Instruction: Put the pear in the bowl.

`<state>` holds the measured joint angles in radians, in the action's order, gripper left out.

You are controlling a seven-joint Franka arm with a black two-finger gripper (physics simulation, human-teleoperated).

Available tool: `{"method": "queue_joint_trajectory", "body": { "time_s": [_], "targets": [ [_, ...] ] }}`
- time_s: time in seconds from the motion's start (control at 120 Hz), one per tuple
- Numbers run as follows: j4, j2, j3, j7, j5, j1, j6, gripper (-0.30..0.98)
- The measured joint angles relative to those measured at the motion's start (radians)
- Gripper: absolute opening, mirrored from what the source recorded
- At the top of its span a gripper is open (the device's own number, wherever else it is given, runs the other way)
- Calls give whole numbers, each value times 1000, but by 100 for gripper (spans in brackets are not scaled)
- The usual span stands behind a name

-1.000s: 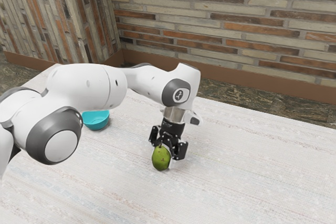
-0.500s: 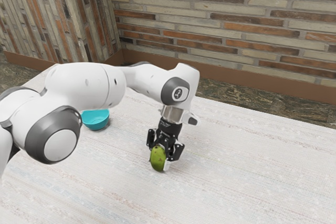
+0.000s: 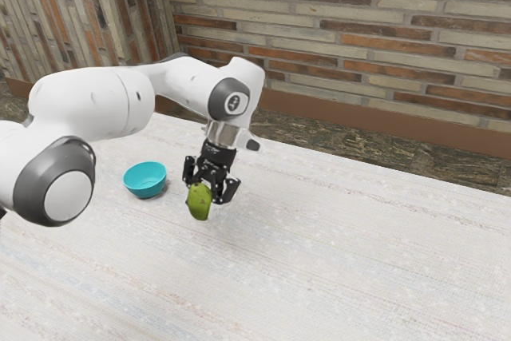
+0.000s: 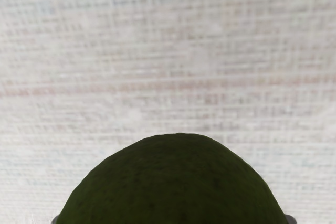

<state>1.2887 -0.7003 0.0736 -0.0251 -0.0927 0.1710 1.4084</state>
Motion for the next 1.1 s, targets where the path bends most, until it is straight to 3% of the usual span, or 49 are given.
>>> {"method": "queue_joint_trajectory", "body": {
  "time_s": [0.267,0.633,1.1],
  "targets": [
    [-19,27,0,53,-106,-92,-10,39],
    [5,66,4,187,-253,-131,7,39],
    [163,136,46,286,-294,-160,61,38]
  ]
}}
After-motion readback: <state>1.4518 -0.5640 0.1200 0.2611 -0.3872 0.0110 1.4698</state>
